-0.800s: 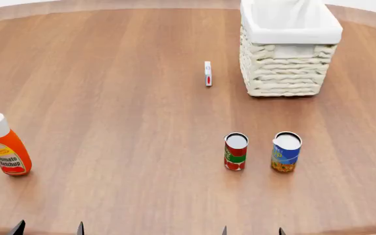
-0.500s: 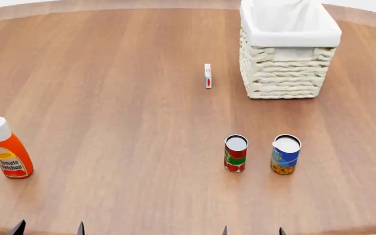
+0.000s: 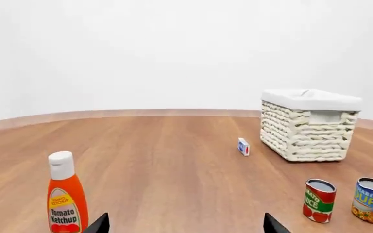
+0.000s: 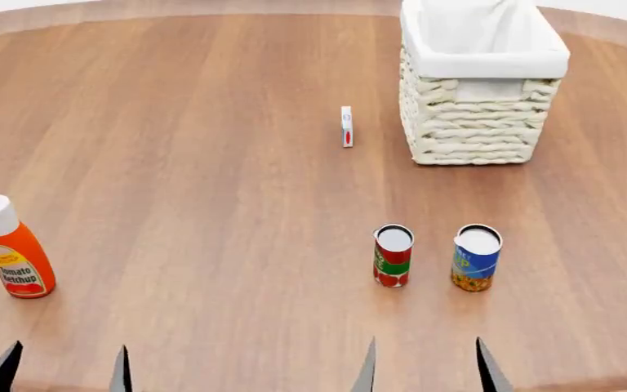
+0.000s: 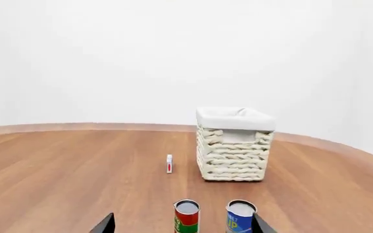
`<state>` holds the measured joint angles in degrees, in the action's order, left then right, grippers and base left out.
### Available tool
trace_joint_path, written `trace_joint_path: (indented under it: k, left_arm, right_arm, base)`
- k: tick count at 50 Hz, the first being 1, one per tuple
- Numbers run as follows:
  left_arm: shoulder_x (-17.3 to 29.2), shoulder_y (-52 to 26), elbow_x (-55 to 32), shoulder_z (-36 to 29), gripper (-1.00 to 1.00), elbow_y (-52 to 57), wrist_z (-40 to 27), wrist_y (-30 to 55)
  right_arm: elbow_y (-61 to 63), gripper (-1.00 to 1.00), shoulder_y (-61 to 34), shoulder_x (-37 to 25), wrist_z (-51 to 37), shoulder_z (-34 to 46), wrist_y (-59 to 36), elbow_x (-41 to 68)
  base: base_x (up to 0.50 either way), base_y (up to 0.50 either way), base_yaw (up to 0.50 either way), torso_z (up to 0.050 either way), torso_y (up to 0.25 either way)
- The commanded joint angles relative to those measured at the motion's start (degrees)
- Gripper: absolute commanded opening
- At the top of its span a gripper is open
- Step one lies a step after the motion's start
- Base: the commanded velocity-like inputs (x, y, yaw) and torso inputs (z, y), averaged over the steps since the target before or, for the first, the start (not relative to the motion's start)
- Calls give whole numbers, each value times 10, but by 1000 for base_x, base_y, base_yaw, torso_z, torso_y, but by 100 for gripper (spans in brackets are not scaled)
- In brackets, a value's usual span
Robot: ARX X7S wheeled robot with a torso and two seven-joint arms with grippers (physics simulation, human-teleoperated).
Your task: Pick up the cream cheese box, and put it in the basket.
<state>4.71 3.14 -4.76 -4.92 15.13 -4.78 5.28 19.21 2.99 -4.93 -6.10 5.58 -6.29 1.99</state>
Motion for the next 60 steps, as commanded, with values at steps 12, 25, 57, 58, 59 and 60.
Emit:
trace_joint_path:
  k: [12,25,57,58,59,60]
  left_arm:
    - [33,53,-37,-3,100,305,-35,101]
    - [42,52,-52,-4,100,321,-42,106]
    - [59,53,-54,-18,100,318,-57,93]
    - [59,53,-55,-18,100,319,-58,94]
    - [59,53,-54,-19,100,317,-58,93]
    - [60,53,-54,-19,100,317,-59,93]
  right_arm:
    - [275,100,32,-29,-24,37,-88,-24]
    - [297,100,31,-40,-35,51,-95,-41]
    - [316,100,27,-55,-55,64,-113,-48]
    - [314,100,27,-53,-55,61,-112,-42]
    - [310,100,25,-55,-55,65,-117,-47]
    - [310,100,24,-55,-58,66,-118,-51]
  base:
    - [0,0,0,0,0]
    - [0,0,0,0,0]
    - [0,95,0,0,0]
    - [0,0,0,0,0]
    - [0,0,0,0,0]
    - [0,0,0,0,0]
